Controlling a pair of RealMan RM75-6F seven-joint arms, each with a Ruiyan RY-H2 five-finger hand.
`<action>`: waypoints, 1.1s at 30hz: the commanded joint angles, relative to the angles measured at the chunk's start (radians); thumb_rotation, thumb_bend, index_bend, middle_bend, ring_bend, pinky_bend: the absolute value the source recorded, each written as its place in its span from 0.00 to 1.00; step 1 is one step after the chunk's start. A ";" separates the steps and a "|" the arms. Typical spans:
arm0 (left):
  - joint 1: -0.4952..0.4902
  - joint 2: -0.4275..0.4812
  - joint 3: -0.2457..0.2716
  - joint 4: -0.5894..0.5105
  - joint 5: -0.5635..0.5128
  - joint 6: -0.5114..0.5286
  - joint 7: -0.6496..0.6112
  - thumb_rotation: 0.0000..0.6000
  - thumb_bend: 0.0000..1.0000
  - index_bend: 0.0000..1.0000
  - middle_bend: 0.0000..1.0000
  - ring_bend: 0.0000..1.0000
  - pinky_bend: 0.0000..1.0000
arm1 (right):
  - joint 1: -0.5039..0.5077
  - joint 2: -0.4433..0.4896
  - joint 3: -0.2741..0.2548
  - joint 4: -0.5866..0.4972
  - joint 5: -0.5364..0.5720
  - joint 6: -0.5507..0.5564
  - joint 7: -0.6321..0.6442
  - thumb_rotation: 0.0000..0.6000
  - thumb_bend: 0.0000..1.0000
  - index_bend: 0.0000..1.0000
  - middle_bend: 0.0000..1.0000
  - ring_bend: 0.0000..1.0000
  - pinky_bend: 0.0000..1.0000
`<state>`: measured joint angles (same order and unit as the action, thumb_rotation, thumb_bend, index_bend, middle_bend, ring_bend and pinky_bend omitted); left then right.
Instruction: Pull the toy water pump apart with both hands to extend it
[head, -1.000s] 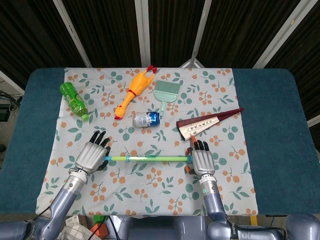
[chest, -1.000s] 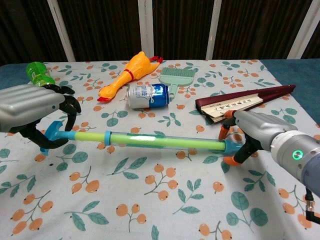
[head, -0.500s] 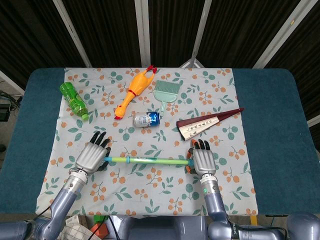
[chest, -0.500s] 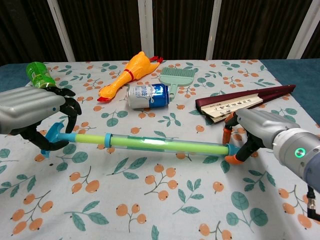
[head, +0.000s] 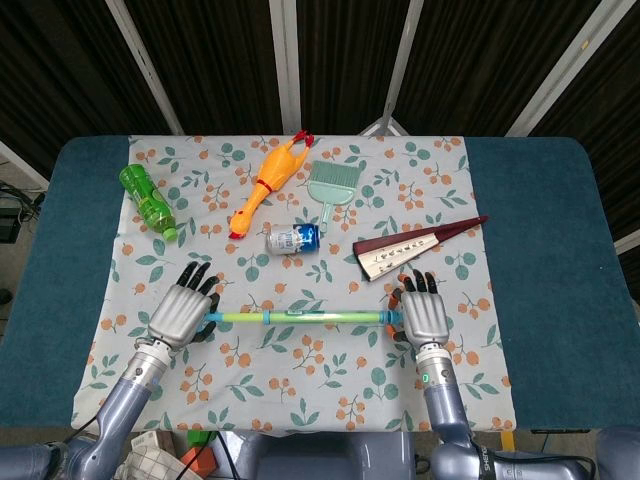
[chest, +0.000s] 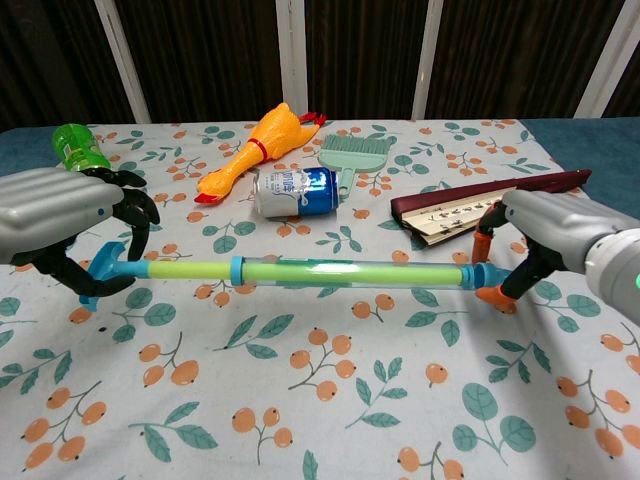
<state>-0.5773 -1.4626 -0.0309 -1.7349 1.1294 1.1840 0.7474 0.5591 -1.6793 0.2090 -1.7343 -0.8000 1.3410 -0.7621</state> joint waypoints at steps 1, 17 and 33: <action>0.004 0.008 0.003 -0.008 0.006 0.005 -0.004 1.00 0.52 0.64 0.20 0.00 0.02 | -0.015 0.043 -0.001 -0.031 -0.005 0.016 0.002 1.00 0.31 0.73 0.21 0.00 0.00; 0.042 0.088 0.012 -0.049 0.041 0.035 -0.062 1.00 0.52 0.64 0.20 0.00 0.02 | -0.075 0.217 -0.018 -0.080 -0.023 0.039 0.046 1.00 0.31 0.74 0.21 0.00 0.00; 0.054 0.157 0.007 -0.056 0.054 0.028 -0.086 1.00 0.52 0.64 0.20 0.00 0.02 | -0.084 0.293 0.001 -0.097 0.028 0.037 0.050 1.00 0.31 0.74 0.21 0.00 0.00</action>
<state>-0.5235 -1.3059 -0.0240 -1.7916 1.1832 1.2119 0.6609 0.4755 -1.3873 0.2089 -1.8320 -0.7735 1.3785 -0.7136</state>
